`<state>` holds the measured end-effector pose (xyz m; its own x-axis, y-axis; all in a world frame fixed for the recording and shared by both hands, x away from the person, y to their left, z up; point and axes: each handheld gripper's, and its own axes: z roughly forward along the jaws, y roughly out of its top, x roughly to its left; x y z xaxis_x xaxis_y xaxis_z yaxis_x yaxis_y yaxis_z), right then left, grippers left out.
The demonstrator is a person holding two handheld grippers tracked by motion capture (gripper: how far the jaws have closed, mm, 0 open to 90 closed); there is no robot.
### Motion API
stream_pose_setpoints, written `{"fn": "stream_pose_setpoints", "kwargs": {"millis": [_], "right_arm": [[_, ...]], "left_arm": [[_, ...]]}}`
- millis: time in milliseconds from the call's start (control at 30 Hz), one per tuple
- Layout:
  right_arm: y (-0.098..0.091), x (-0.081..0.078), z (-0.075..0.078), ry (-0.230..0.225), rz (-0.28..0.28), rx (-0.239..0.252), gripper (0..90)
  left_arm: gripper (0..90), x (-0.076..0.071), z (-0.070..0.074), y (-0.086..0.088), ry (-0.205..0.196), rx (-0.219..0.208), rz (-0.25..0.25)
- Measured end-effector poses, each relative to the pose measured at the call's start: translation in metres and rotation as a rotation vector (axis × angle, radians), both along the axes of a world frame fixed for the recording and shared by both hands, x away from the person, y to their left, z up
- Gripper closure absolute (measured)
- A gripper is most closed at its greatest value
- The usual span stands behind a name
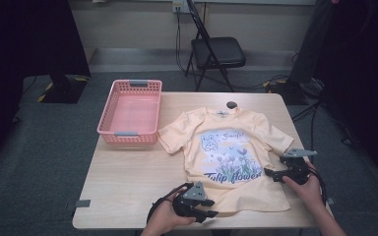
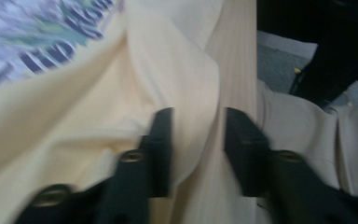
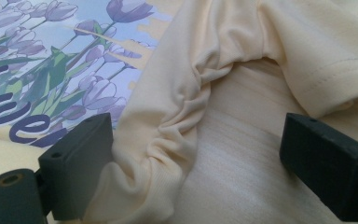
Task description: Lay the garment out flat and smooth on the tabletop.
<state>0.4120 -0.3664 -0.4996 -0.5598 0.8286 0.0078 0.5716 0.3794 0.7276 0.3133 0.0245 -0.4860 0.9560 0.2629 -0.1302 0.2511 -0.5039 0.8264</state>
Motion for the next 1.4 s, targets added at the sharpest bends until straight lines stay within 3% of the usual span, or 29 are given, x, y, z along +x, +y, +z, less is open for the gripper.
{"fn": "stream_pose_setpoints", "kwargs": {"millis": [33,100,167,233,300,433,533,600,667,733,833,900,1067,1100,1200,1267,1400], "right_arm": [[0.000,0.000,0.000,0.000,0.001,0.000,9.4],[0.000,-0.001,0.000,-0.002,0.000,-0.001,9.4],[0.000,-0.001,0.000,-0.002,-0.004,-0.002,9.4],[0.000,-0.002,0.000,-0.003,-0.006,-0.003,9.4],[0.000,-0.002,0.000,-0.002,-0.007,-0.003,9.4],[0.000,-0.003,0.000,-0.001,-0.008,-0.003,9.4],[0.000,-0.003,0.000,-0.002,-0.009,-0.004,9.4],[0.000,-0.004,0.000,-0.002,-0.012,-0.005,9.4],[0.000,-0.005,0.000,-0.003,-0.013,-0.004,9.5],[0.000,-0.005,0.000,-0.003,-0.014,-0.004,9.5],[0.000,-0.006,0.000,-0.002,-0.015,-0.003,9.5],[0.000,-0.007,0.000,-0.003,-0.015,-0.005,9.4],[-0.001,-0.011,0.000,-0.003,-0.010,-0.006,9.4],[-0.001,-0.011,0.000,-0.002,-0.010,-0.006,9.4],[-0.001,-0.011,0.000,-0.002,-0.010,-0.005,9.4],[-0.001,-0.011,0.000,-0.002,-0.011,-0.005,9.4],[-0.001,-0.011,0.000,-0.002,-0.011,-0.005,9.4]], "left_arm": [[39.2,0.004,0.002,0.002,-0.018,-0.008,0.023],[35.2,0.011,0.006,0.009,-0.034,-0.035,0.075],[32.5,0.019,0.008,0.021,-0.064,-0.031,0.152],[32.9,0.025,0.007,0.037,-0.026,-0.046,0.217],[40.2,0.027,0.003,0.052,-0.013,-0.025,0.278],[43.6,0.024,-0.006,0.068,0.048,-0.008,0.327],[45.6,0.019,-0.010,0.063,0.045,0.045,0.326],[51.3,0.016,-0.013,0.057,0.017,0.087,0.321],[64.4,0.014,-0.012,0.054,-0.003,0.115,0.292],[79.7,0.013,-0.011,0.054,0.021,0.127,0.271],[86.4,0.011,-0.008,0.059,0.035,0.144,0.251],[86.9,0.011,-0.006,0.064,0.037,0.135,0.247],[86.4,0.011,-0.002,0.075,0.049,0.054,0.226],[83.9,0.011,-0.001,0.076,0.035,0.039,0.225],[43.4,0.013,-0.001,0.076,-0.064,-0.013,0.249],[25.4,0.015,-0.001,0.078,-0.109,-0.033,0.247],[15.5,0.021,-0.005,0.083,-0.103,-0.027,0.259]]}}
